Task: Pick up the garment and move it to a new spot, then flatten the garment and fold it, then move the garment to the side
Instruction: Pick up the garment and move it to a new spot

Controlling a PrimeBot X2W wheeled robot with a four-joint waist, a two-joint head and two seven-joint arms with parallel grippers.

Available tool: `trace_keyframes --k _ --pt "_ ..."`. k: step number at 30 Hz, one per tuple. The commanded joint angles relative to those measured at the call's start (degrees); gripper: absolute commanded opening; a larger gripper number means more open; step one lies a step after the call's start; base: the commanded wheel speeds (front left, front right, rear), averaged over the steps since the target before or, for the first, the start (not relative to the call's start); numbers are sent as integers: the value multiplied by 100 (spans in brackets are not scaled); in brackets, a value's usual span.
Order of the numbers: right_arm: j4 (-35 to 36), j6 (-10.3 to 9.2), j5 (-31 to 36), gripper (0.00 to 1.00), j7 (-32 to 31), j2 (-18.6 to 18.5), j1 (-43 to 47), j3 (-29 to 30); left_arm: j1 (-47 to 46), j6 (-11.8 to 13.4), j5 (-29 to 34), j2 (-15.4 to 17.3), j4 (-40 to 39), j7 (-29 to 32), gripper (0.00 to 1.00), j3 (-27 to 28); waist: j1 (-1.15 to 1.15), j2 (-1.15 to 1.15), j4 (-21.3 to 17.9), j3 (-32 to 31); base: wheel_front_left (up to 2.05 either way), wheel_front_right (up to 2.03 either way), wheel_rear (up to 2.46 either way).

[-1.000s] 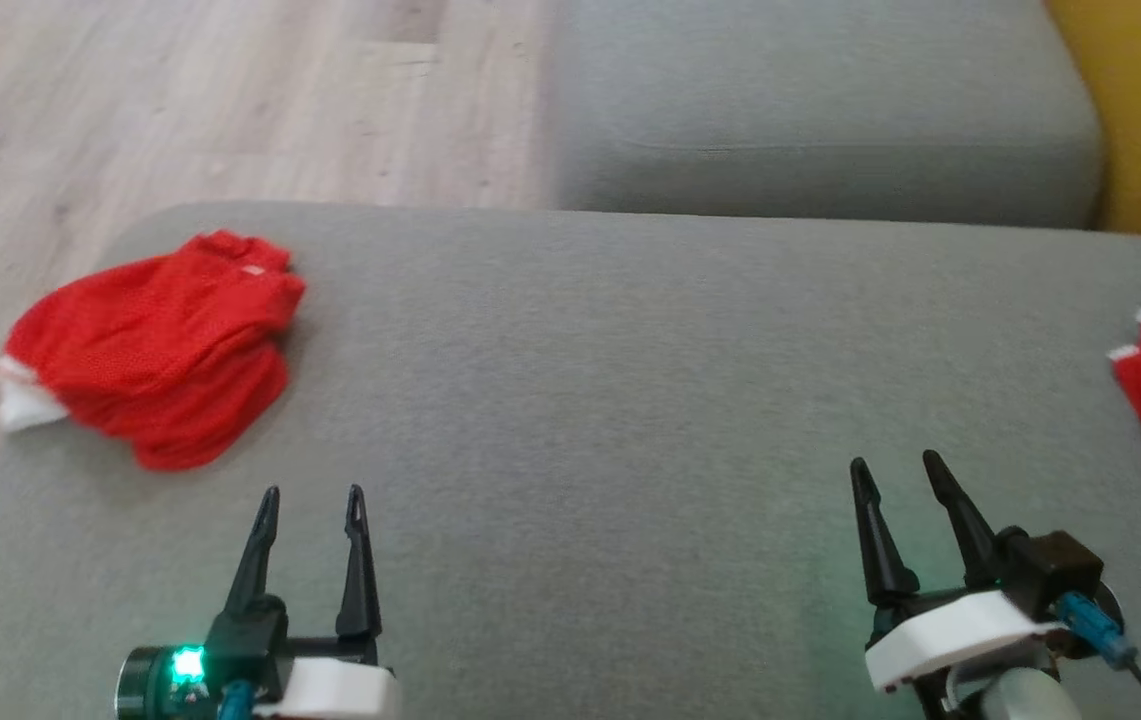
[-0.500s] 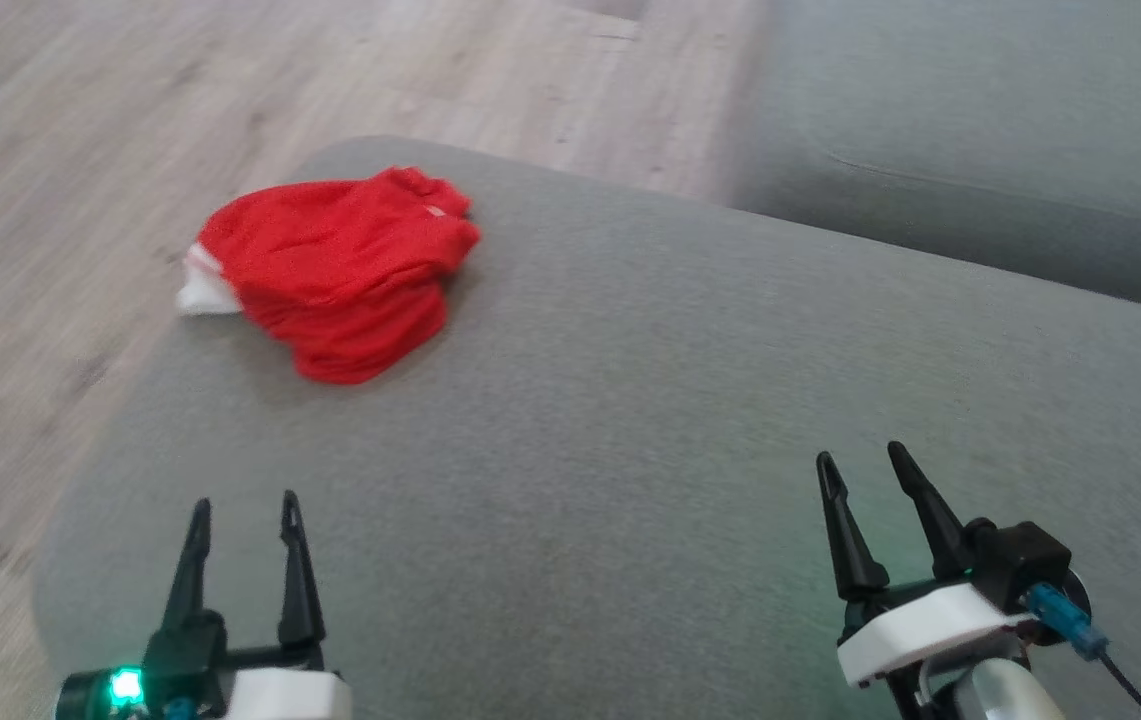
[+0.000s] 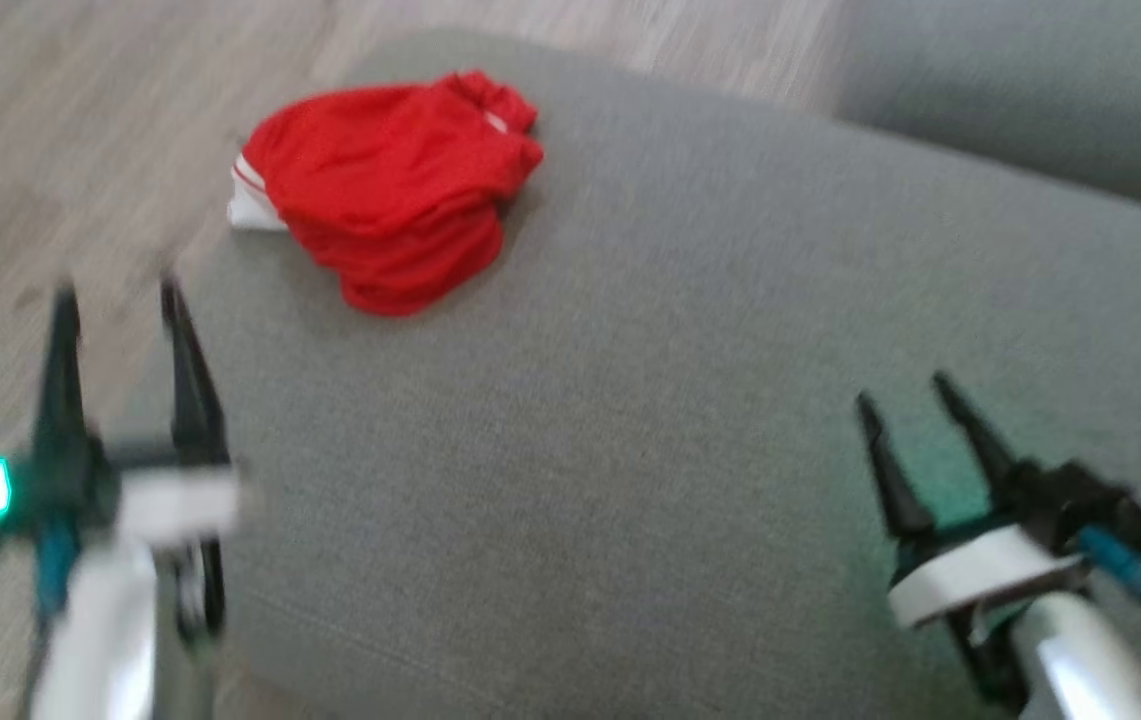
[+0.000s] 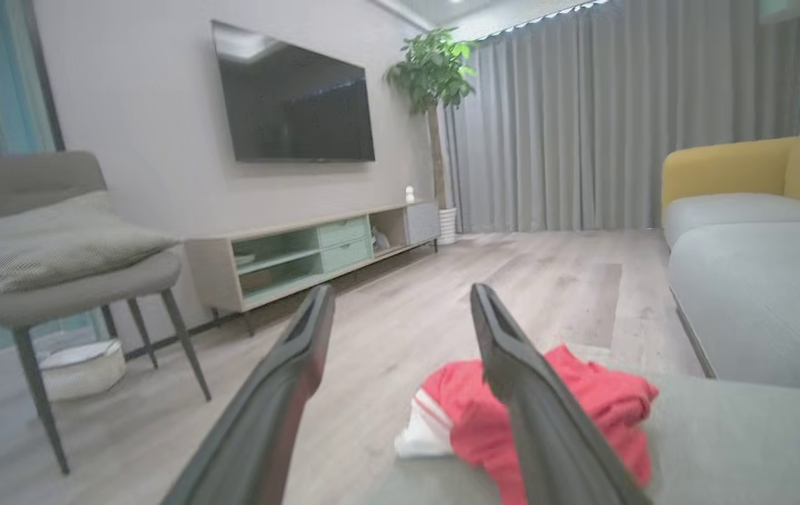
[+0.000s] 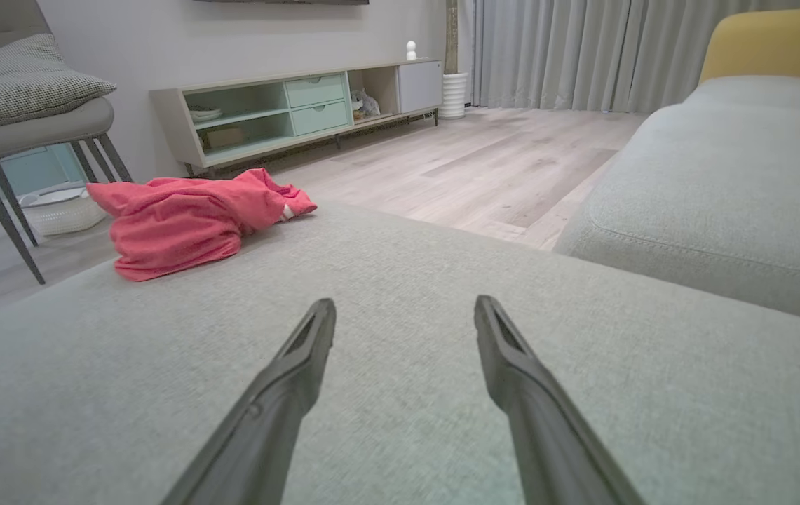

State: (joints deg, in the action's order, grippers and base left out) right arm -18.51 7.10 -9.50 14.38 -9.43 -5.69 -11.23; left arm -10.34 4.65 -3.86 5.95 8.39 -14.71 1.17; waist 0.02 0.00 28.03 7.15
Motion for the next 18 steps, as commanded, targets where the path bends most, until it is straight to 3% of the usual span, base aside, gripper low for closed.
trace_keyframes --k 1,5,10,18 --pt "216 39 47 100 62 -197 -250 -130 -620 -111 50 196 30 -29 100 169 -2 0 73 546 0 0 0" --pt "313 39 107 100 62 -666 -378 -113 -2062 -409 46 422 1256 143 100 20 -2 0 109 1077 0 0 0" --pt "443 39 120 100 62 -1152 -635 -182 -3774 -586 -261 549 3128 1105 100 142 -2 0 -83 1599 0 0 0" --pt "578 39 85 100 62 -1420 -1011 -280 -4704 -1011 -833 719 5257 1879 100 367 -2 0 -655 2057 0 0 0"
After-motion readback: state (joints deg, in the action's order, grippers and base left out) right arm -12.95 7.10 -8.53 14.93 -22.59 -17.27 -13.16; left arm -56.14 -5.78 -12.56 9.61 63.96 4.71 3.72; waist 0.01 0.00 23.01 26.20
